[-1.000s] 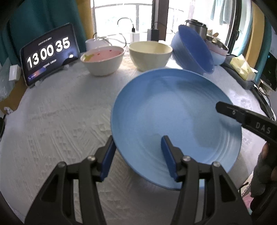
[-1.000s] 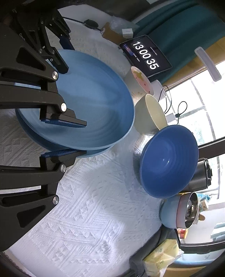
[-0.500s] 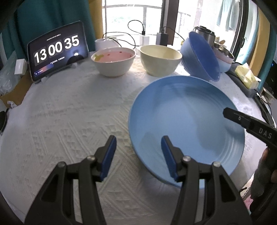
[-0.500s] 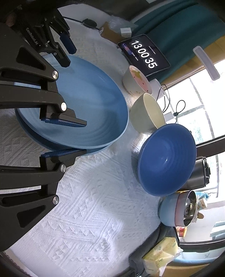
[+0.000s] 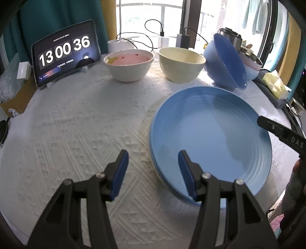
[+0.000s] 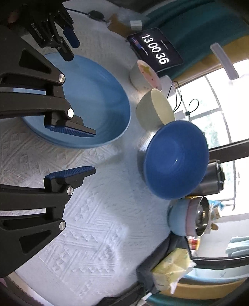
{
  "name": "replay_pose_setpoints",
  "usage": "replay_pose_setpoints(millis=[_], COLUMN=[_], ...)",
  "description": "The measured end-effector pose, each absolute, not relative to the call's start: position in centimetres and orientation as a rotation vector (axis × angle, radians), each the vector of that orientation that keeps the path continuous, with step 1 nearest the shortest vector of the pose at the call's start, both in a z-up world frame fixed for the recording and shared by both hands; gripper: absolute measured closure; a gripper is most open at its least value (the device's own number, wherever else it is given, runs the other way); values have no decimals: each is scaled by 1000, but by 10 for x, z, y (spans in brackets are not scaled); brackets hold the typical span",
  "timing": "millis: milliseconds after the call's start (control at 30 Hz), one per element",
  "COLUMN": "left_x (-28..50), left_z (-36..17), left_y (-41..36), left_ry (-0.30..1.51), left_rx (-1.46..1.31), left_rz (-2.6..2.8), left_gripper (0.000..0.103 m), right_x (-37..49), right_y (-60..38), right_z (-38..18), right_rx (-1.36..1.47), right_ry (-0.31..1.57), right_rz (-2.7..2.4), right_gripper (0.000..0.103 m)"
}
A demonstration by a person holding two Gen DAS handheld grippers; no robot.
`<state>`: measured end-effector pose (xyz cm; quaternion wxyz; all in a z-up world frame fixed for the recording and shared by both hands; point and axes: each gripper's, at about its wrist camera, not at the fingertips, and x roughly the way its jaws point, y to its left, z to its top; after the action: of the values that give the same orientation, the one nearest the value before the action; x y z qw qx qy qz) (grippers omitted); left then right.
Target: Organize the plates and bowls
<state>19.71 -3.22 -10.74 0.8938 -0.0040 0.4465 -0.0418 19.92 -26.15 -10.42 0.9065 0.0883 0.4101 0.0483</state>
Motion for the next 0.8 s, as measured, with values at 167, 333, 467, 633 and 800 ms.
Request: replay_pose_setpoints(millis=[167, 333, 467, 633, 800], left_x=[200, 207, 213, 219, 221], left_z=[-106, -107, -112, -118, -123], left_y=[-31, -29, -30, -34, -39], left_ry=[920, 920, 938, 949, 948], left_rx=[-8, -16, -14, -1, 22], left_rz=[-78, -66, -63, -66, -75], left_gripper=[47, 47, 47, 47, 47], right_x=[201, 207, 212, 216, 221], right_y=[-262, -261, -262, -264, -264], right_z=[-109, -114, -121, -126, -134], right_rx=[190, 200, 219, 246, 296], right_ry=[860, 874, 898, 906, 914], right_rz=[104, 115, 125, 144, 183], right_gripper=[69, 69, 69, 64, 61])
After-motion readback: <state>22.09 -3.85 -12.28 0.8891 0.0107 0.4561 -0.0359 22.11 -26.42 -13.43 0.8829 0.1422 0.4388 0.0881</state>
